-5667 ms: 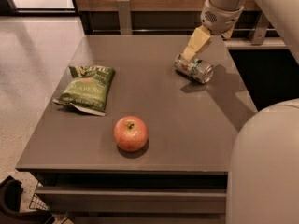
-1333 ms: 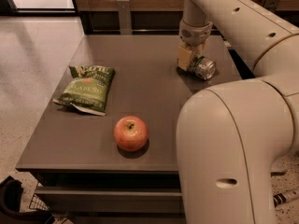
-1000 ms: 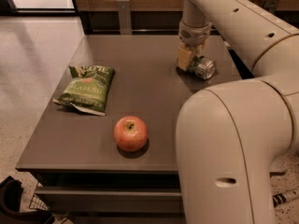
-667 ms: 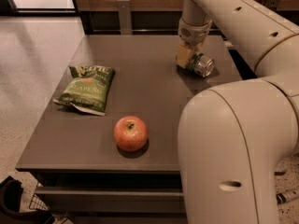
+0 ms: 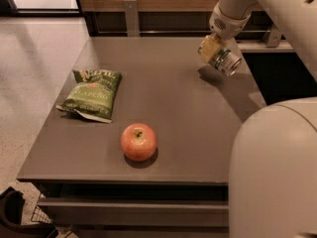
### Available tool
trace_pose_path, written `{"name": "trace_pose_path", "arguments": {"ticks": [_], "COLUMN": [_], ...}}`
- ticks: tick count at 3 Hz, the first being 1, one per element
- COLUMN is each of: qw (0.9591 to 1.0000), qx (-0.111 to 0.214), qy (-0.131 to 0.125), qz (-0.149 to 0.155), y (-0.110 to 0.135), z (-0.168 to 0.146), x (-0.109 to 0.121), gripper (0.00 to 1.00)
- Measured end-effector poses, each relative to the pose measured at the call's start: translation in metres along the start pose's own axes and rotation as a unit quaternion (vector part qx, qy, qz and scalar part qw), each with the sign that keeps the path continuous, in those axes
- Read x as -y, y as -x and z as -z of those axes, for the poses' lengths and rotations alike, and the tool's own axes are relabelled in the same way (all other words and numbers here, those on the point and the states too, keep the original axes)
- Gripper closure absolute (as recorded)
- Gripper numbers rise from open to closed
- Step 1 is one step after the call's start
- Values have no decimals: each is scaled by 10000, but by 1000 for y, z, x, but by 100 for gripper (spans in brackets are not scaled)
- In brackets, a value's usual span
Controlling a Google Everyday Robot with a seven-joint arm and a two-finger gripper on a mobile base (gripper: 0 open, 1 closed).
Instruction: Place 7up can upright
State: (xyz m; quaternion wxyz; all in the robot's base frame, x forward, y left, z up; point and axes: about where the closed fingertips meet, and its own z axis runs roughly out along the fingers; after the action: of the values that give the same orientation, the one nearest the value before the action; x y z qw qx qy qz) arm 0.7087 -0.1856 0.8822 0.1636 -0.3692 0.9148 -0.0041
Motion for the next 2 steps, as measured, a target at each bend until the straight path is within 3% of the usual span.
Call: {"name": "trace_pose_path", "arguments": {"ticks": [1,2], "qw": [9994,9962], "qx": [336,852], "qy": [14,158], "qz": [-110,-79], "y": [-14,-21], "z": [21,38], "x": [10,19], "gripper": [100,100]}}
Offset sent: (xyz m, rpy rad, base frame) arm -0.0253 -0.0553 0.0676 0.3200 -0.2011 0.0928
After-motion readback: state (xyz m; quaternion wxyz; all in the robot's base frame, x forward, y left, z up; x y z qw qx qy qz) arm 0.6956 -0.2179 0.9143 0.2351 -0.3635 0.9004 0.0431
